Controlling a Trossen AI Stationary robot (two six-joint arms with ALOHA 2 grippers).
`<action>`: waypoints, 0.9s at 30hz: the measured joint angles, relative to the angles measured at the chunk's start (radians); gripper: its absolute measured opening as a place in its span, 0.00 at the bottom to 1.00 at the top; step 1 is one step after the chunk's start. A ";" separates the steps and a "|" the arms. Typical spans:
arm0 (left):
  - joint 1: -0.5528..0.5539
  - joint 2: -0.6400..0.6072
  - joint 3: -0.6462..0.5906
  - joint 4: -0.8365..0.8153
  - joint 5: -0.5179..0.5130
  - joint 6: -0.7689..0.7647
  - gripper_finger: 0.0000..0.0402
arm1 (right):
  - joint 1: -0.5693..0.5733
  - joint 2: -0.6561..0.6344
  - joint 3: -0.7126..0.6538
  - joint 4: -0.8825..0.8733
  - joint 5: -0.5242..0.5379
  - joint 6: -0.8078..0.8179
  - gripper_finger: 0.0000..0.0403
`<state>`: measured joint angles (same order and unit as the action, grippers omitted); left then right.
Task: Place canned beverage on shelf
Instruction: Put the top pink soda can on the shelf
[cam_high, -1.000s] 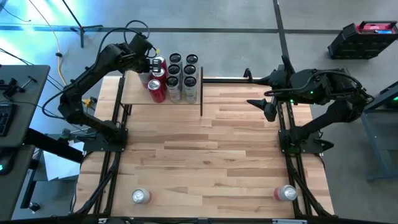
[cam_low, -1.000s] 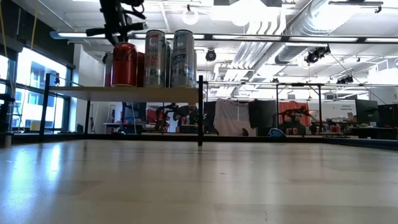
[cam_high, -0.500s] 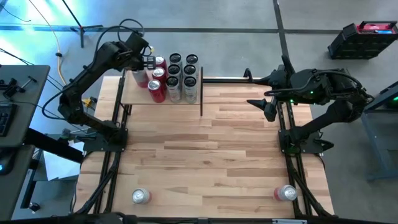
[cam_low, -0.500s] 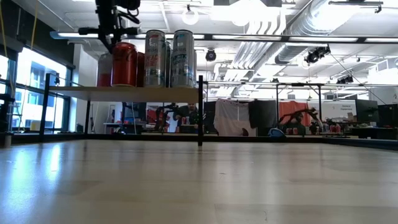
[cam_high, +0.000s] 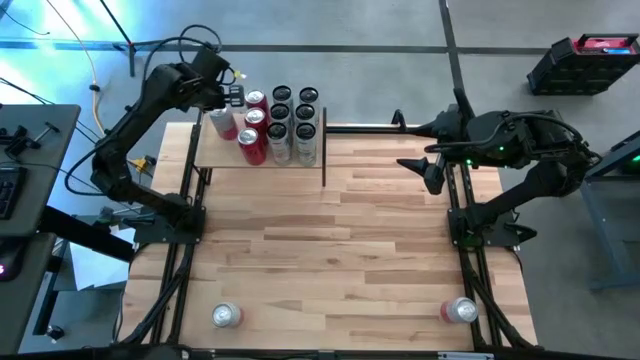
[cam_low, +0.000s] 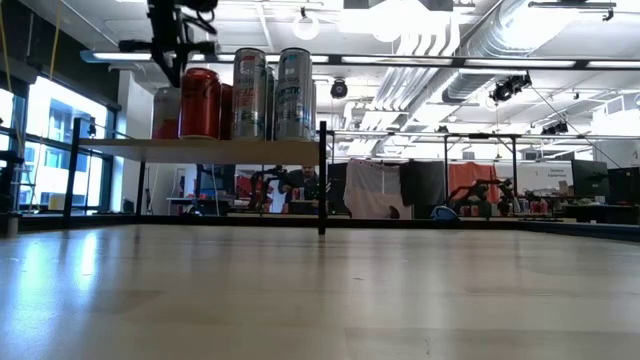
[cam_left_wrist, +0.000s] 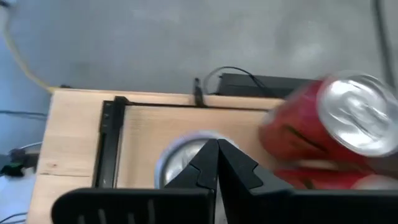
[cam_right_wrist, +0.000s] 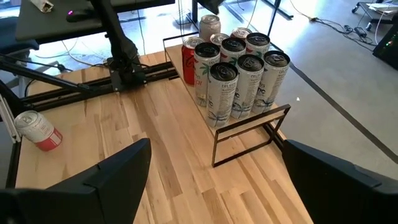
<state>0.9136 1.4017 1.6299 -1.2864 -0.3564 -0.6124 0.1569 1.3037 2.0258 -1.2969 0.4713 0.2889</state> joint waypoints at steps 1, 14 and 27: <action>-0.006 -0.011 0.007 -0.011 0.014 0.010 0.00 | 0.000 0.000 0.000 0.000 0.002 0.003 0.86; -0.050 -0.028 -0.050 -0.050 0.000 -0.012 0.00 | 0.000 0.000 0.000 0.059 0.051 -0.017 0.86; 0.000 -0.026 -0.050 -0.024 -0.070 -0.004 0.00 | 0.000 0.000 0.000 0.098 0.050 -0.010 0.86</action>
<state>0.9139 1.3762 1.5795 -1.3102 -0.4264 -0.6167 0.1570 1.3041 2.0258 -1.1990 0.5211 0.2791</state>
